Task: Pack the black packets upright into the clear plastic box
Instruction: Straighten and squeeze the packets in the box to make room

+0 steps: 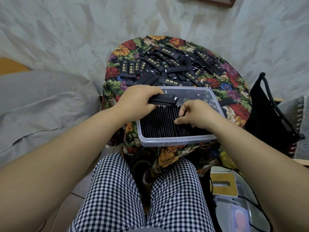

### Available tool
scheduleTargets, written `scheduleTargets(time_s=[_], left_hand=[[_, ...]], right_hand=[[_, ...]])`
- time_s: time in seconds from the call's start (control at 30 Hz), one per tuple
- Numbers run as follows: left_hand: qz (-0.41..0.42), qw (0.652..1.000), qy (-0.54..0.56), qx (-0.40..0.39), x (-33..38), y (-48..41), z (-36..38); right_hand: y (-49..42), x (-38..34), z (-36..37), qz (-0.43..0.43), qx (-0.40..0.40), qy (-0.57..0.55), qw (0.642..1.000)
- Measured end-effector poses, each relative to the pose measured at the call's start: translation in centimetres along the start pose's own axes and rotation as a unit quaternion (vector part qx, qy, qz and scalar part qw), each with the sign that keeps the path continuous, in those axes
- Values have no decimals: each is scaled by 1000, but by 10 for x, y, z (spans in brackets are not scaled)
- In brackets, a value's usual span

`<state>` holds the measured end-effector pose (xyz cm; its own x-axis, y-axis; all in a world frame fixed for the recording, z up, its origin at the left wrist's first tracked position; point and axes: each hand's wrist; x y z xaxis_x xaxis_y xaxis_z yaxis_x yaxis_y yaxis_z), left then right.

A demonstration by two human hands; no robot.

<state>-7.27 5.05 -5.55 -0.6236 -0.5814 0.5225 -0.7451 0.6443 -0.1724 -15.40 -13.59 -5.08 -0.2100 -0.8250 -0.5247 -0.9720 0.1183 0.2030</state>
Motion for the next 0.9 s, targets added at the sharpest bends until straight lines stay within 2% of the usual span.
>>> scheduleTargets(time_s=[0.07,0.23,0.3,0.33,0.4,0.47,0.53,0.6,0.8,0.9], left_hand=[[1,1000,-2,0,0,0,0],[2,1000,-1,3,-1,-1,0],[-1,1000,1,-3,-1,-1,0],[-4,1000,10,-6,-1,-2,-1],[-12,998,55,-12,2,-5,-6],[-17,994,104,-28,10,-8,-13],[-24,989,131,-64,21,-10,-16],[-25,984,147,-92,31,-10,-16],[-55,971,196,-122,43,-9,-8],[-67,966,223,-113,40,-7,-9]], right_hand=[[0,1,-2,-20,24,-8,999],[0,2,3,-41,-2,-13,999],[1,3,0,-49,16,-6,999],[2,3,-2,-55,33,-22,998],[5,-2,-8,-75,72,-126,987],[10,-12,-13,-100,92,-261,956],[13,-21,-17,-129,98,-351,922],[14,-27,-18,-149,102,-374,910],[15,-27,-13,-122,152,-344,919],[15,-25,-17,-122,153,-402,895]])
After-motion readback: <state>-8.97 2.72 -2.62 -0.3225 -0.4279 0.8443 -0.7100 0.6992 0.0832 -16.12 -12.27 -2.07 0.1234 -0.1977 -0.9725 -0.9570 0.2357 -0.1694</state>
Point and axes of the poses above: each hand's wrist, its own y-axis away from the middle knuckle, its own z-axis out of the palm, x = y × z, and after that the axes turned 10 degrees about -z, right-handed
